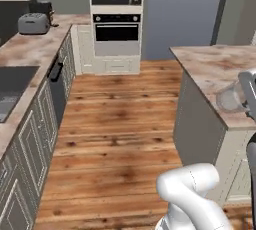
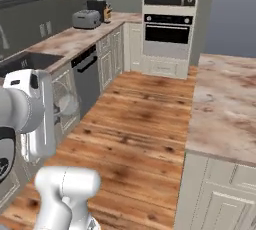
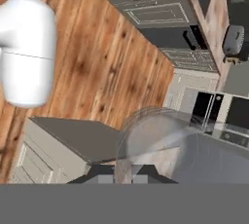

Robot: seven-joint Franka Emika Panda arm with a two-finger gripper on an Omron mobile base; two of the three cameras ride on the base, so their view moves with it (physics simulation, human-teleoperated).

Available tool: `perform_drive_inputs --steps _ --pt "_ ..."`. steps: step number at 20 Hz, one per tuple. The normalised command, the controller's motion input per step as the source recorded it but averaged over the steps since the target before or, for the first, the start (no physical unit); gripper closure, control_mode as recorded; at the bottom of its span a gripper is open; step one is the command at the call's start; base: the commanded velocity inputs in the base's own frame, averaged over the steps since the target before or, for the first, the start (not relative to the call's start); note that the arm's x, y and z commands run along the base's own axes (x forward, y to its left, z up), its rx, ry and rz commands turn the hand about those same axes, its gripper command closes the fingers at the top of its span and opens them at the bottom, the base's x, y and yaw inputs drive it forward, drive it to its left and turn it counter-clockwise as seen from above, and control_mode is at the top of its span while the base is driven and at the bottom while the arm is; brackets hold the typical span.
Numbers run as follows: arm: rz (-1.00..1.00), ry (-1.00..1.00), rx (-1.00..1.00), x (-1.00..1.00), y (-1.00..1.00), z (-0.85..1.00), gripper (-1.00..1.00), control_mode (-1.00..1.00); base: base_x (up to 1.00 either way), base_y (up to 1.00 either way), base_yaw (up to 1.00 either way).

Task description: There is a bowl on the dining counter. Grab a lemon wedge from the fridge and place it in the bowl. Then get the liquor bottle and glass cup from the cabinet and place them next to the bowl.

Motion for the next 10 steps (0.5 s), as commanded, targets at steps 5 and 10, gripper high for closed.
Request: perform_drive_inputs --steps 5,10 --pt "0.0 0.0 0.0 0.0 0.0 0.0 1.0 1.0 0.55 0.12 -0.74" --pt "0.0 0.0 0.0 0.0 0.0 0.0 1.0 1.0 0.76 0.41 -0.66"
